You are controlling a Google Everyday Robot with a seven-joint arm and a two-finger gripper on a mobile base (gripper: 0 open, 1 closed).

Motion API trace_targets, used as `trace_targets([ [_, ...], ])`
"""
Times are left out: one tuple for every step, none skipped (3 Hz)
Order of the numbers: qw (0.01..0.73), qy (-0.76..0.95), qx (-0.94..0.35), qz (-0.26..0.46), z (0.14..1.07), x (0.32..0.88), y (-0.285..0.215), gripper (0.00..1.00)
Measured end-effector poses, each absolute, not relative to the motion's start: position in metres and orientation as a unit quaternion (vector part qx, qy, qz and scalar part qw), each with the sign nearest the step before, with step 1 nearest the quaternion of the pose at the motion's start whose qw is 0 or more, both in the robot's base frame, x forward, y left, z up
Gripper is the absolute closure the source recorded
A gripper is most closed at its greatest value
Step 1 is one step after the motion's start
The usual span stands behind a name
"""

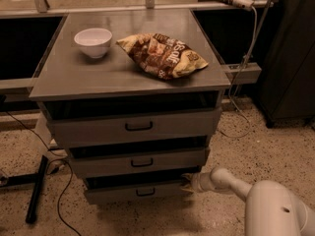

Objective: Open bottom drawer

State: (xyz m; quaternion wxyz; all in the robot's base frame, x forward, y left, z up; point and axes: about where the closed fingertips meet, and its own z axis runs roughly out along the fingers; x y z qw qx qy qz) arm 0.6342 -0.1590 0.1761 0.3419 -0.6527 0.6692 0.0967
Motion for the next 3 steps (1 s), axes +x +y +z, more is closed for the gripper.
trace_targets([
  [0.339,0.671,-0.651,0.106,0.175,0.631,-0.160,0.84],
  [0.338,0.671,-0.651,0.107,0.178,0.630,-0.161,1.00],
  [0.337,0.671,-0.649,0.122,0.181,0.613,-0.163,1.00],
])
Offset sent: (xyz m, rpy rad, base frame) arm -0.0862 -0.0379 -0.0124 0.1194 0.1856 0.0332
